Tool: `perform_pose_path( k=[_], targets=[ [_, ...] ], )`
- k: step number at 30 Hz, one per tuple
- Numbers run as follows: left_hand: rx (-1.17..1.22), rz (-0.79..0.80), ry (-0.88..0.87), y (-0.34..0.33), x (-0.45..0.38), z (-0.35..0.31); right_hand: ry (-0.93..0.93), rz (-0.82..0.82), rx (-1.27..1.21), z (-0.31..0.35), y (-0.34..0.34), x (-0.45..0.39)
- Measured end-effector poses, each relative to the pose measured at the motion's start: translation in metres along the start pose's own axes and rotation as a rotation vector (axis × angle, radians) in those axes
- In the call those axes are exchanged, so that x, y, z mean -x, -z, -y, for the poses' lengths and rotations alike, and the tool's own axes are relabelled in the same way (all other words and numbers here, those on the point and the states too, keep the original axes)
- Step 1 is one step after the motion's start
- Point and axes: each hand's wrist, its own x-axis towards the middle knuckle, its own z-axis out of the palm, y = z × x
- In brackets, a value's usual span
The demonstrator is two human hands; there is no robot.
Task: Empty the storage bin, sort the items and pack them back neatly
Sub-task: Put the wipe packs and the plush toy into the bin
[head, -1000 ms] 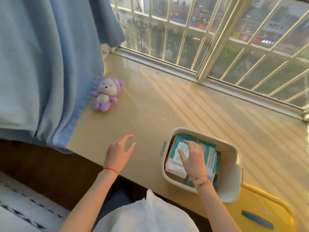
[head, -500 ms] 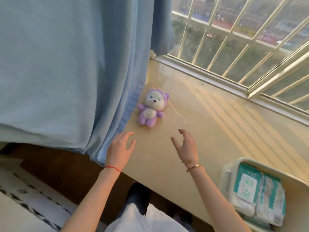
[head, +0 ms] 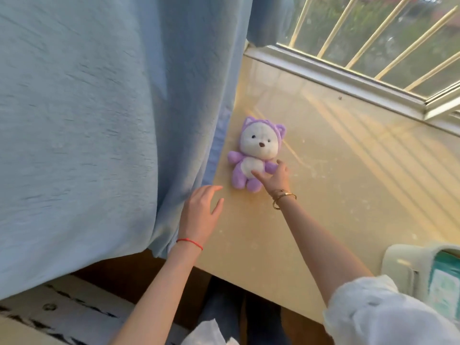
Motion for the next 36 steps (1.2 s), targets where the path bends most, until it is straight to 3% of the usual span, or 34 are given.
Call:
perform_pose_path(
  k=[7, 14, 23, 36],
  targets=[
    [0.014, 0.045, -0.002, -0.013, -0.004, 0.011, -0.029, -0.035, -0.104, -0.005, -0.028, -0.019],
    [-0.004, 0.069, -0.028, -0.003, 0.018, -0.011, -0.007, -0.017, -0.174, -0.023, 0.011, 0.023],
    [-0.066, 0.102, -0.141, -0.015, 0.081, -0.088, 0.104, -0.078, -0.365, -0.104, 0.157, 0.175],
    [-0.016, 0.093, -0.210, -0.156, 0.209, -0.302, 0.035, -0.227, -0.146, -0.338, 0.400, 0.278]
  ],
)
